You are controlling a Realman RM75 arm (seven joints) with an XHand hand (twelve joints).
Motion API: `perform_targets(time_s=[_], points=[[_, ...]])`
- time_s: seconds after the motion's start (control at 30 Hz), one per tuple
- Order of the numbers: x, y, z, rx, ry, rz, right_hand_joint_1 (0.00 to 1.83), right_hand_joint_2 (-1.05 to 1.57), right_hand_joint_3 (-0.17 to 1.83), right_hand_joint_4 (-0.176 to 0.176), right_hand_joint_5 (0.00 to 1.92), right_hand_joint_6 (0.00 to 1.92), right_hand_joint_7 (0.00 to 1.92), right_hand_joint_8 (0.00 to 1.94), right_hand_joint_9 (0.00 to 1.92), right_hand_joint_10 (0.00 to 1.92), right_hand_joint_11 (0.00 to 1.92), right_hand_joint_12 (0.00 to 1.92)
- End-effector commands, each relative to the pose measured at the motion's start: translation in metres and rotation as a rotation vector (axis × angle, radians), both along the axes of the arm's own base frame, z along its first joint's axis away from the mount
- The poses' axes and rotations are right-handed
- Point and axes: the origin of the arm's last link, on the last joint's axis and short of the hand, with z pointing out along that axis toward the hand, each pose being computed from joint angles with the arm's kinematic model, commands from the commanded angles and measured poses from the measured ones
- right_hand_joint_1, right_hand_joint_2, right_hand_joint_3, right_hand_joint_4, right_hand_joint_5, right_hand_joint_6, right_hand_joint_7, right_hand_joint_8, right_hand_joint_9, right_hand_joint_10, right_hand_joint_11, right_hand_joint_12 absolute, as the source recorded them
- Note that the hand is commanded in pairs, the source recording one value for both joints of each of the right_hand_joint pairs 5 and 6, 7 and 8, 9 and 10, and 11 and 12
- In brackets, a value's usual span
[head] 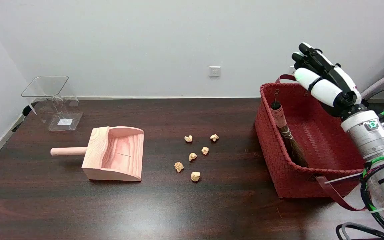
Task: Pick up the broom.
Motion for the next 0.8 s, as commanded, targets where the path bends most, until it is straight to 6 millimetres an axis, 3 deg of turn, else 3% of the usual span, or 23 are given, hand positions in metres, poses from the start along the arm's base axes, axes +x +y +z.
perform_targets(time_s=[0.03,0.17,0.33,0.63,0.8], points=[[-0.025,0.022,-0.004,0.009,-0.021,-0.09,0.82,1.35,0.06,0.0,0.09,0.09,0.2,0.2,0.09,0.09,0.09,0.09],[-0.031,0.025,-0.013,0.047,-0.027,-0.11,0.83,1.29,0.13,0.0,0.06,0.06,0.2,0.2,0.06,0.06,0.06,0.06],[-0.035,0.024,-0.025,0.101,-0.023,-0.114,0.8,1.22,-0.17,0.0,0.0,0.0,0.18,0.18,0.0,0.0,0.0,0.0],[-0.037,0.019,-0.034,0.156,0.018,-0.139,0.73,1.12,-0.17,0.0,0.0,0.0,0.17,0.17,0.0,0.0,0.0,0.0],[-0.042,0.017,-0.037,0.161,0.049,-0.17,0.68,1.1,0.14,0.0,0.0,0.0,0.16,0.16,0.0,0.0,0.0,0.0]])
